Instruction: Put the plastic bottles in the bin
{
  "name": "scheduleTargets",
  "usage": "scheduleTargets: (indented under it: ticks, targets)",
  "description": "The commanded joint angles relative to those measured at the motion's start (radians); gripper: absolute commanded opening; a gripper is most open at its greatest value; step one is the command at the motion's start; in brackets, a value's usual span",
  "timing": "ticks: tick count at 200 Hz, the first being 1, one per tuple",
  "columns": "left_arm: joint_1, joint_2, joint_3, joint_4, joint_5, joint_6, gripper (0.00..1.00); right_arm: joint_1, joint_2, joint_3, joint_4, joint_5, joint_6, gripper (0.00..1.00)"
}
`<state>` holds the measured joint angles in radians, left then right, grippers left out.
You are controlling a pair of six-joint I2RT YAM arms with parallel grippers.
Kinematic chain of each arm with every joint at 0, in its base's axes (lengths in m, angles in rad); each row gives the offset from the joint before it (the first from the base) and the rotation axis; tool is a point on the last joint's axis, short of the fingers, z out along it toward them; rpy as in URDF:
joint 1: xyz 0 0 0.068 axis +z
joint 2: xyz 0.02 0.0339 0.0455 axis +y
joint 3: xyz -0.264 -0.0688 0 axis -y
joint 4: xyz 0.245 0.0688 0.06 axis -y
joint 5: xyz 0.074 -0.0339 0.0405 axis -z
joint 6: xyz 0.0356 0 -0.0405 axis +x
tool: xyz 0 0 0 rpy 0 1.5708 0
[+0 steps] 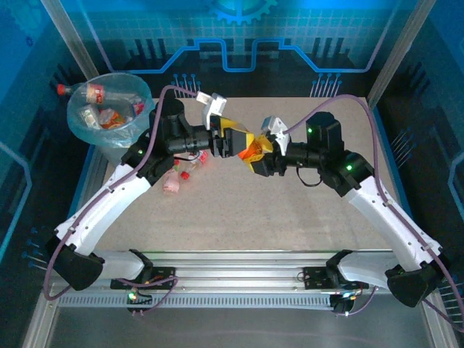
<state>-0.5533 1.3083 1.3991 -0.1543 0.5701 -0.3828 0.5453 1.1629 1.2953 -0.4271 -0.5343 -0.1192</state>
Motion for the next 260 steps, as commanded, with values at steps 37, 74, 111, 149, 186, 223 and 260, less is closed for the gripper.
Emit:
scheduleTargets:
  ticks: [37,74,111,149,186,223,260]
  targets:
    - [-0.006,-0.010,0.022,0.006,0.003,-0.019,0.52,0.027,-0.019,0.009,0.025,0.022,-0.003,0.57]
    - [-0.005,-0.046,0.059,-0.055,-0.101,-0.017,0.39,0.042,-0.008,0.029,0.044,0.073,0.043,0.74]
    - [0.016,-0.109,0.130,-0.184,-0.316,0.070,0.32,0.064,0.017,0.066,0.073,0.190,0.101,1.00]
    - [0.206,-0.151,0.221,-0.326,-0.475,0.081,0.22,0.064,0.032,0.070,0.106,0.252,0.151,1.00]
    - [0.447,-0.122,0.313,-0.397,-0.528,0.153,0.20,0.064,0.041,0.056,0.104,0.279,0.177,1.00]
    - [0.602,0.012,0.460,-0.475,-0.588,0.281,0.20,0.064,0.040,0.061,0.057,0.307,0.175,1.00]
    - [0.718,0.129,0.491,-0.476,-0.608,0.324,0.21,0.064,0.030,0.051,0.032,0.330,0.166,1.00]
